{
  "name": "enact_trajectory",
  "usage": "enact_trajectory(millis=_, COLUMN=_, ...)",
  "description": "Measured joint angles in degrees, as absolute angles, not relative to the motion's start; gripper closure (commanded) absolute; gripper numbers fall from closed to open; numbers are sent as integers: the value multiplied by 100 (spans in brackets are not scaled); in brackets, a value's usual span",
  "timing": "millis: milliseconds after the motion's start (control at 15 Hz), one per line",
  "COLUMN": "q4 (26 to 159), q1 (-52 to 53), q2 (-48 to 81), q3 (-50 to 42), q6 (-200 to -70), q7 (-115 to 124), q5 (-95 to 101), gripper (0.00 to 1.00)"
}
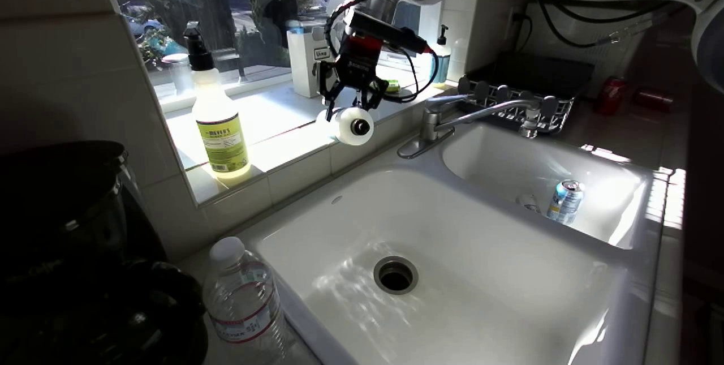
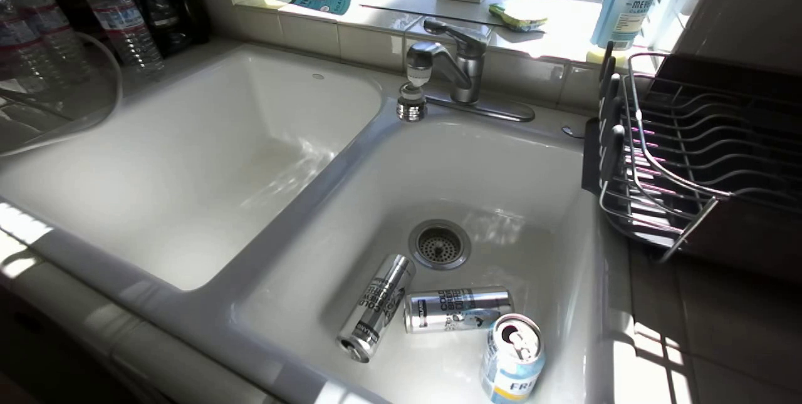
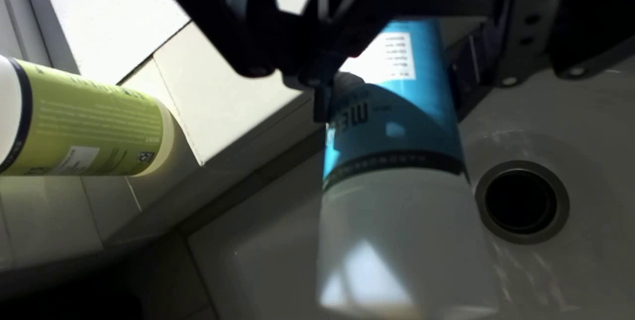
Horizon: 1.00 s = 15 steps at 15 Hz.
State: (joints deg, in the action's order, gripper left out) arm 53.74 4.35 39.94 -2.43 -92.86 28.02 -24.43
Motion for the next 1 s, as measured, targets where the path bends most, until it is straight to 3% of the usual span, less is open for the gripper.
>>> enact_trajectory(millis=467, q4=5356, q1=1198, q2=3817, q3=-380, q6=-9146, q7=2691, q5=-801, gripper=68)
enact_trajectory(millis=933, q4=5557, q1=1910, q2=3679, q3=-640, q6=-9860, q7=2690, q5=789, gripper=68)
enact_trajectory(millis=1000, q4=5620, q1=1986, q2=3666, q3=-663, q6=-9988, q7=2690, q5=939, gripper=43)
